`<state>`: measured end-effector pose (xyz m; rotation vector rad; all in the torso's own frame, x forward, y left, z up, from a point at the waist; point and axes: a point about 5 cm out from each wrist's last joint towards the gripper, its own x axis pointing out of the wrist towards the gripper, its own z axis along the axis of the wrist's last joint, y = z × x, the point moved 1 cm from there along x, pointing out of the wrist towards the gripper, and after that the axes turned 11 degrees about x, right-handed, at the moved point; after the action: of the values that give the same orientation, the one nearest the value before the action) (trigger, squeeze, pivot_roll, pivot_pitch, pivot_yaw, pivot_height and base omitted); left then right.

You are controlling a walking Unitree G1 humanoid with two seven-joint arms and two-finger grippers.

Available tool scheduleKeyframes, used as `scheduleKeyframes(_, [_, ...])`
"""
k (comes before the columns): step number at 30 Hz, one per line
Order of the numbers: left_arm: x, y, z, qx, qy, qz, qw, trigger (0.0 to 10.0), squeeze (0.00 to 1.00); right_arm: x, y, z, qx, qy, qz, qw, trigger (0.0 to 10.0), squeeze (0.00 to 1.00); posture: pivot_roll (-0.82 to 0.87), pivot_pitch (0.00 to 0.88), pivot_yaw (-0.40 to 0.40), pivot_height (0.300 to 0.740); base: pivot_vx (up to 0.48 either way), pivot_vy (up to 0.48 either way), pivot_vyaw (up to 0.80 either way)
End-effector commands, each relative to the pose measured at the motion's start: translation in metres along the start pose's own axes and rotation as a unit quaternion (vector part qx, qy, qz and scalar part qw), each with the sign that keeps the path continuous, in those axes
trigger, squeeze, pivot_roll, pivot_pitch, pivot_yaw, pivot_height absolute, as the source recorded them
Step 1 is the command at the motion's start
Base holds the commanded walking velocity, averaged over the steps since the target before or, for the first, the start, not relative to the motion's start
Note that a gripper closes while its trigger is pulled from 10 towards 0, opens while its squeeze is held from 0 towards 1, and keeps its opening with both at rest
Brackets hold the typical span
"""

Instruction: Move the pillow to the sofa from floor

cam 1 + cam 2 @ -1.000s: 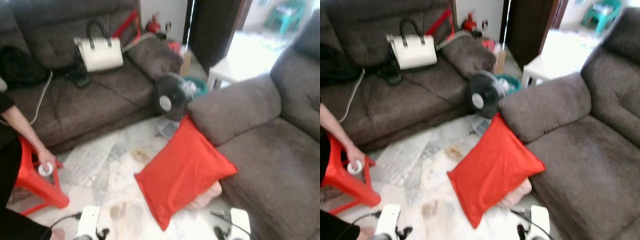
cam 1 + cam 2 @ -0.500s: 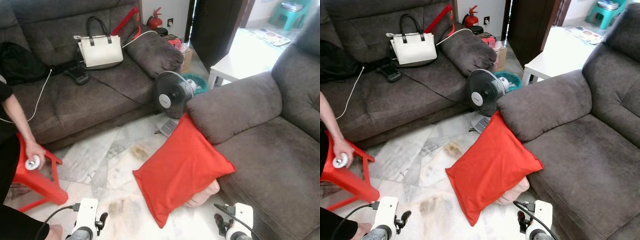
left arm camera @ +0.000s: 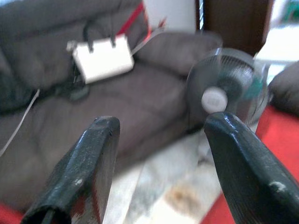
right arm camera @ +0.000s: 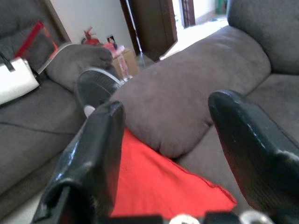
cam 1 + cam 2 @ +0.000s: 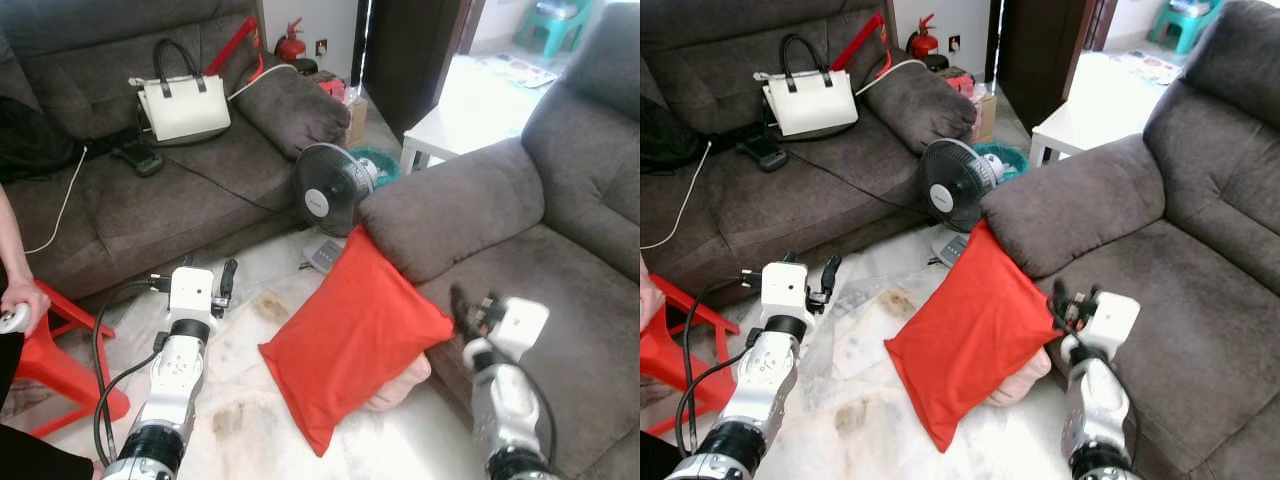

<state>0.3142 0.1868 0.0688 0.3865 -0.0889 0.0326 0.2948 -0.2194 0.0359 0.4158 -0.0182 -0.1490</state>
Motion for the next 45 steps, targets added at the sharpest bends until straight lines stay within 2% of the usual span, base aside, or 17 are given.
scheduleKeyframes(1, [-0.005, 0.001, -0.010, 0.007, 0.022, -0.003, 1.000, 10.0, 0.00, -0.013, -0.006, -0.019, 0.012, 0.036, -0.020, 0.999, 10.0, 0.00, 0.10, 0.037, -0.015, 0.740, 0.000, 0.000, 0.00])
scheduleKeyframes(26, [-0.005, 0.001, -0.010, 0.007, 0.022, -0.003, 1.000, 10.0, 0.00, -0.013, -0.006, -0.019, 0.012, 0.036, -0.020, 0.999, 10.0, 0.00, 0.10, 0.037, -0.015, 0.740, 0.000, 0.000, 0.00])
scheduleKeyframes(28, [-0.005, 0.003, -0.002, 0.011, 0.009, 0.000, 1.000, 10.0, 0.00, -0.012, -0.003, -0.013, 0.013, 0.019, -0.013, 1.000, 10.0, 0.00, 0.10, 0.032, -0.013, 0.740, 0.000, 0.000, 0.00])
scheduleKeyframes(29, [0.004, -0.006, 0.016, 0.014, -0.025, -0.025, 0.999, 10.0, 0.00, -0.014, -0.001, -0.001, 0.010, -0.015, -0.006, 1.000, 10.0, 0.00, 0.05, 0.000, 0.046, 0.740, 0.000, 0.000, 0.00])
scheduleKeyframes(30, [0.013, -0.019, 0.038, 0.016, -0.063, -0.060, 0.996, 10.0, 0.00, -0.017, 0.001, 0.015, 0.003, -0.056, 0.005, 0.998, 10.0, 0.00, 0.03, 0.000, 0.055, 0.740, 0.000, 0.000, 0.00])
scheduleKeyframes(31, [0.015, -0.022, 0.042, 0.020, -0.071, -0.071, 0.995, 10.0, 0.00, -0.017, 0.001, 0.019, -0.001, -0.064, 0.006, 0.998, 10.0, 0.00, 0.03, 0.000, 0.059, 0.740, 0.000, 0.000, 0.00])
scheduleKeyframes(38, [0.021, -0.015, 0.045, 0.022, -0.072, -0.060, 0.995, 10.0, 0.00, -0.017, 0.002, 0.018, 0.001, -0.067, -0.001, 0.998, 10.0, 0.00, 0.05, 0.000, 0.072, 0.740, 0.000, 0.000, 0.00])
scheduleKeyframes(42, [0.023, -0.017, 0.051, 0.020, -0.072, -0.053, 0.996, 10.0, 0.00, -0.015, 0.012, 0.022, 0.003, -0.061, 0.015, 0.998, 10.0, 0.00, 0.05, 0.000, 0.041, 0.740, 0.000, 0.000, 0.00])
scheduleKeyframes(45, [0.020, -0.019, 0.053, 0.013, -0.071, -0.045, 0.996, 10.0, 0.00, -0.014, 0.014, 0.023, 0.001, -0.053, 0.019, 0.998, 10.0, 0.00, 0.07, 0.021, 0.031, 0.740, 0.000, 0.000, 0.00])
